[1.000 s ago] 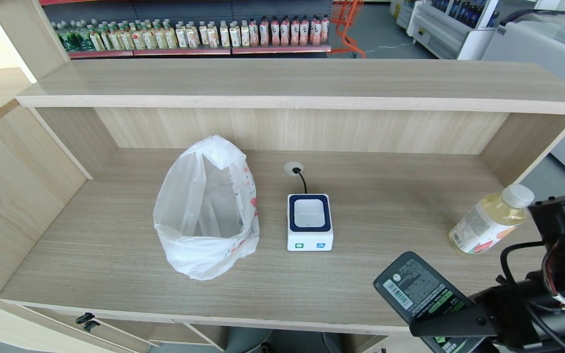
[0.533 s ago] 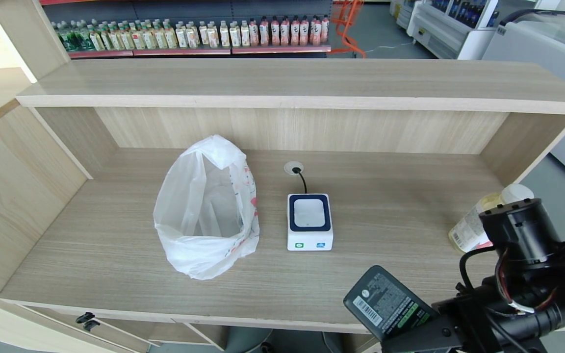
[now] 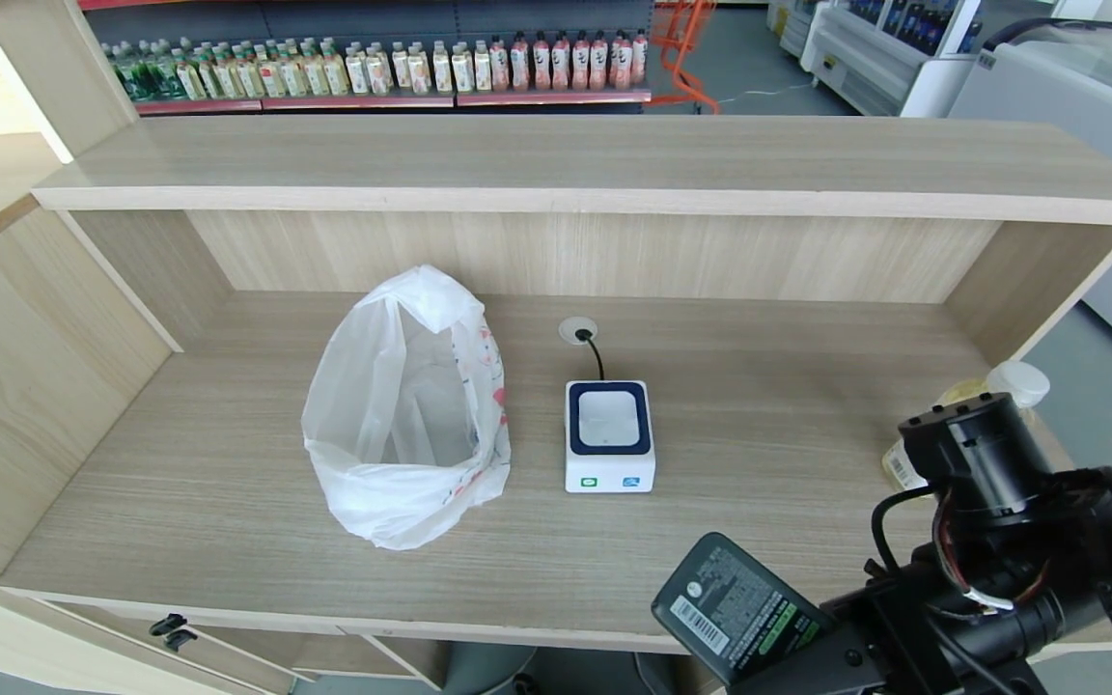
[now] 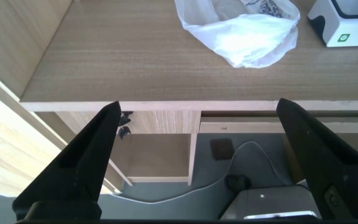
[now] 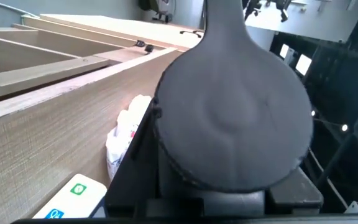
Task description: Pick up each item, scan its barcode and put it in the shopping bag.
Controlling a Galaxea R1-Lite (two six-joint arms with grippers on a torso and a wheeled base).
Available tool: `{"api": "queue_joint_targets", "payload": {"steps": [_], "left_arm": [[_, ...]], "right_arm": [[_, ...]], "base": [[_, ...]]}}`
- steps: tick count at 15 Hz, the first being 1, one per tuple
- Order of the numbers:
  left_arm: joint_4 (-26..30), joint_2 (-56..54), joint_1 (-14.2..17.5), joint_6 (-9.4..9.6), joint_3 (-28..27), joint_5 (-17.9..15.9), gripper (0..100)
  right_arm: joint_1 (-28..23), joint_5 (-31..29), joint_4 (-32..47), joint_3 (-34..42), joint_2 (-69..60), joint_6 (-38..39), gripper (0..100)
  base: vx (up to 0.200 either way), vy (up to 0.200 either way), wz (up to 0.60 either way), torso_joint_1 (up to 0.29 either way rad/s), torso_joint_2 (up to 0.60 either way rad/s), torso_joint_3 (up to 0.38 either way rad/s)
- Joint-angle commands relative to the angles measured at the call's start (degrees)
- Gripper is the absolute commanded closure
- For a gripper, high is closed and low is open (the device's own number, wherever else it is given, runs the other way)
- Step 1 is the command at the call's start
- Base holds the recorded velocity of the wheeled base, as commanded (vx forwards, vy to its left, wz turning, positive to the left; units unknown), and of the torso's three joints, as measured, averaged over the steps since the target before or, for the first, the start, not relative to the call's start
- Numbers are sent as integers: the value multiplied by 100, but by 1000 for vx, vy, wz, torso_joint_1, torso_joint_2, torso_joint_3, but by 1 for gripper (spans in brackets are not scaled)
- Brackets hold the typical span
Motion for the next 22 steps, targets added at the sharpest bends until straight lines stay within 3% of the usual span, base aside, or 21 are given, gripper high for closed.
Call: {"api": "queue_joint_targets", "payload": {"steps": [1,7,9,10,13,14,15,17,18,20,22], "left_arm": [[0,-1,1,0,1,1,0],[0,-1,1,0,1,1,0],[0,-1,1,0,1,1,0],[0,-1,1,0,1,1,0],[0,-1,1,0,1,1,0],[0,-1,1,0,1,1,0],[0,-1,1,0,1,1,0],[0,-1,1,0,1,1,0],[0,-1,1,0,1,1,0],[0,-1,1,0,1,1,0],[0,-1,1,0,1,1,0]], "right_arm": [[1,0,8,-8,99,-458,100],[-43,317,-1,-114,142,-458,100],[-297,325,8,-228,-411,-341,100],[-482,317,25,-289,-877,432,100],[-1449,211,-10,-316,-1765,4106,100],[-1704,194,-28,-404,-1774,4466,100],[-2521,334,34,-553,-1835,5257,100],[-2890,457,157,-289,-1949,5925,100],[-2908,448,192,-219,-2090,7305,100],[-2987,281,157,-773,-2143,10258,100],[-3048,-800,113,-1168,-1993,12807,100]], "base": [[0,0,0,0,0,0],[0,0,0,0,0,0],[0,0,0,0,0,0],[0,0,0,0,0,0],[0,0,0,0,0,0],[0,0,0,0,0,0],[0,0,0,0,0,0],[0,0,0,0,0,0],[0,0,0,0,0,0],[0,0,0,0,0,0],[0,0,0,0,0,0]]}}
